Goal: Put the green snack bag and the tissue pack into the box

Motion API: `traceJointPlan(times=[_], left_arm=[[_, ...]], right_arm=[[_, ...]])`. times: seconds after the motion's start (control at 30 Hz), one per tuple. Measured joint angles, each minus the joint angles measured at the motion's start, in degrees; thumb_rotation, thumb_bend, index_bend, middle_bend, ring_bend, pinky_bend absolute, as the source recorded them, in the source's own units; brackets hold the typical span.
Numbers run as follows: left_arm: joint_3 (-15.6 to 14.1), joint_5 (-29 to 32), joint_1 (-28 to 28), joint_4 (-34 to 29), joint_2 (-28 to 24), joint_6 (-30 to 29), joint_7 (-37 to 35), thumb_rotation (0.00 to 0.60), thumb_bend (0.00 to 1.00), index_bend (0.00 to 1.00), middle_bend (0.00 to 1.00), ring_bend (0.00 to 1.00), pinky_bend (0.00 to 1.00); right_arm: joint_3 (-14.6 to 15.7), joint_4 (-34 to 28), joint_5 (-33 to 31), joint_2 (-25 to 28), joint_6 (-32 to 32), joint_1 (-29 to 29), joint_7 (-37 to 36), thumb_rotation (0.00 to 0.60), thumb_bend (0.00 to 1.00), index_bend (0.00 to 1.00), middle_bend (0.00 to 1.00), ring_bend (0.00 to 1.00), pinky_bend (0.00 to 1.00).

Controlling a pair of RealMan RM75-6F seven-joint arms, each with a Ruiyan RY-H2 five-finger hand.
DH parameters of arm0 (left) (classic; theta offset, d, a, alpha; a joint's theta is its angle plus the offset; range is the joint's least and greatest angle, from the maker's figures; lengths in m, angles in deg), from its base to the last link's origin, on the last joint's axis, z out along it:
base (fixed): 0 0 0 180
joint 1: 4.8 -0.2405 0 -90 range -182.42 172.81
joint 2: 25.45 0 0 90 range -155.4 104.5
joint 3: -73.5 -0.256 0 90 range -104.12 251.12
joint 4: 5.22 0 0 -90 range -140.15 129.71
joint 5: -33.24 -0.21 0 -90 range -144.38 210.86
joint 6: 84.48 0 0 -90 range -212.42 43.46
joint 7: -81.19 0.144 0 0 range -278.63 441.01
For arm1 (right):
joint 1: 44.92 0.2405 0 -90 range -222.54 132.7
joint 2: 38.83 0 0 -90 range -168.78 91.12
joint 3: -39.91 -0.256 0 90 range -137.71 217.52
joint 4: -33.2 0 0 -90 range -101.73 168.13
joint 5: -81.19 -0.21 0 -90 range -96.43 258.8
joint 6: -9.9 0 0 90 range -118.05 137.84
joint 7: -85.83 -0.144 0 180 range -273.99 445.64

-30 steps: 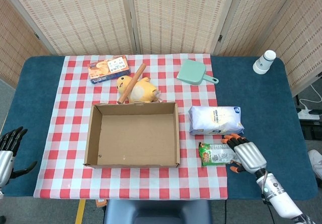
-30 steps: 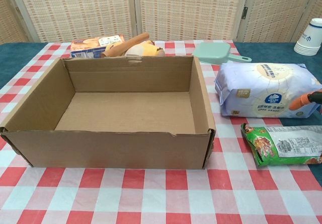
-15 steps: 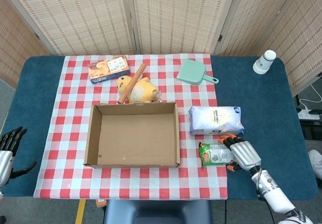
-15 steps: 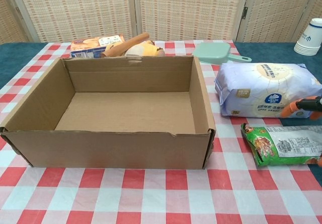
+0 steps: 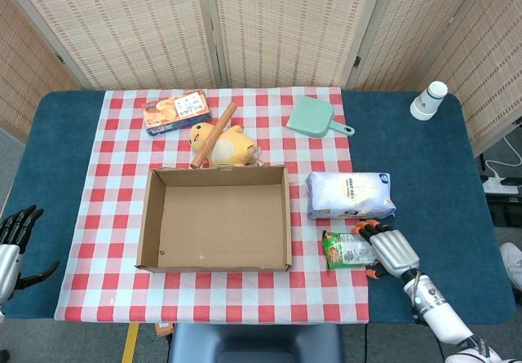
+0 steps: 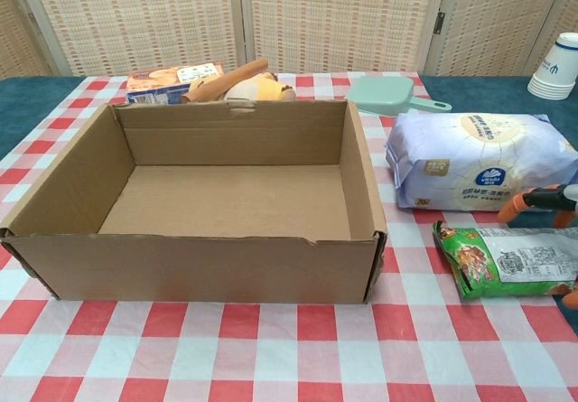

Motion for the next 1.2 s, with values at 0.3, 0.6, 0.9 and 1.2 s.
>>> traceJointPlan(times=[0.3, 0.6, 0.9, 1.2], left_arm=[[0.02, 0.13, 0.06, -0.04, 0.02, 0.18, 0.09, 0.600, 0.20, 0.00, 0.00, 0.00, 0.07], [0.02, 0.24, 0.14, 0.12, 0.09, 0.42, 0.03, 0.600, 0.20, 0.00, 0.00, 0.00, 0.07], [0.03, 0.27, 0.19, 0.22, 0.15, 0.50, -0.03, 0.600, 0.20, 0.00, 0.00, 0.00, 0.08], [0.01, 0.23, 0.24, 0.12, 0.23, 0.54, 0.35, 0.600, 0.20, 0.00, 0.00, 0.00, 0.08]], right_arm=[[-0.21, 1.04, -1.24, -1.08, -0.04, 0.21, 0.75, 0.600, 0.10, 0.28, 0.19, 0.18, 0.37], [-0.30, 1.38, -2.48, -1.64, 0.90, 0.70, 0.84, 0.600, 0.17, 0.45, 0.32, 0.33, 0.51], [-0.53, 1.03, -2.70, -1.67, -0.44, 0.56, 1.45, 0.600, 0.25, 0.61, 0.43, 0.46, 0.64], [-0.78, -3.13, -0.82, 0.99, -4.86, -0.22, 3.19, 0.600, 0.29, 0.66, 0.47, 0.50, 0.69]])
